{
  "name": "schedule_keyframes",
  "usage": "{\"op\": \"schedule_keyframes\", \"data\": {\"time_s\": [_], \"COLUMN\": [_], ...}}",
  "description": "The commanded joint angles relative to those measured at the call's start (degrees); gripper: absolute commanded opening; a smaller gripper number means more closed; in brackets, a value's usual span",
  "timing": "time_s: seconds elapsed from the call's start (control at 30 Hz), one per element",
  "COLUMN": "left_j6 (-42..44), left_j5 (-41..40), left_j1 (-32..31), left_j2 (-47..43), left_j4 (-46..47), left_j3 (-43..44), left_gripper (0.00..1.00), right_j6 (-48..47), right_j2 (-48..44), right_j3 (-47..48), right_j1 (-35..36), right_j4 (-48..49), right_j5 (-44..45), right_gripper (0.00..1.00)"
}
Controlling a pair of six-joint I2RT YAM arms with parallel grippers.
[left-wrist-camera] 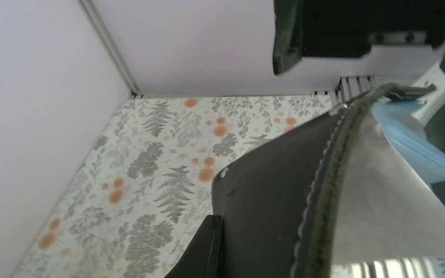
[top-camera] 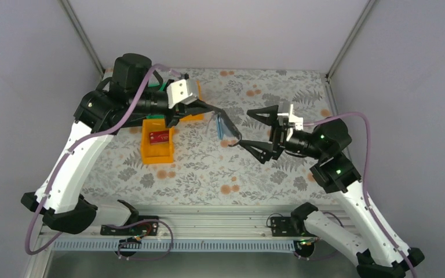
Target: Take the credit cards out of the card holder
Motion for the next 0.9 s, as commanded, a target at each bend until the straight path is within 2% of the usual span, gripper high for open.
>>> {"op": "schedule_keyframes", "data": {"time_s": [0.0,0.1,0.2,0.27,0.33,0.57,0.67,0.77,0.87], "left_j6": [-11.80,-15.55,-18.11,-18.28,-18.37,-19.13,-19.40,-19.53,-20.02], "left_j5": [3.04,9.63,13.16,14.22,14.02,14.39,14.92,14.83,15.35], "left_j1": [0.19,0.49,0.65,0.60,0.64,0.58,0.60,0.65,1.11], "left_j2": [1.54,2.52,3.40,4.05,4.44,4.81,5.23,5.84,6.55], "left_j4": [4.21,5.15,6.73,6.92,6.93,7.27,7.39,7.41,7.36], "left_j3": [-0.27,-0.81,-0.35,0.48,0.98,1.25,1.67,2.27,2.69], "left_gripper": [0.02,0.02,0.02,0.02,0.02,0.02,0.02,0.02,0.02], "right_j6": [-1.38,-7.48,-13.26,-17.62,-20.19,-16.78,-16.50,-17.34,-17.43], "right_j2": [0.71,0.20,1.19,4.11,6.58,6.70,4.27,4.48,3.08], "right_j3": [-0.82,-0.04,1.52,5.10,7.26,4.02,1.45,1.79,0.17], "right_j1": [7.35,10.10,10.32,10.28,10.28,10.35,10.43,11.08,13.41], "right_j4": [1.72,-0.61,-3.91,-10.47,-14.77,-4.78,-0.27,-3.50,-5.63], "right_j5": [18.43,23.70,16.52,9.73,8.45,22.18,23.07,21.99,24.77], "right_gripper": [0.99,0.99,0.99,0.99,0.99,0.99,0.99,0.99,0.99]}}
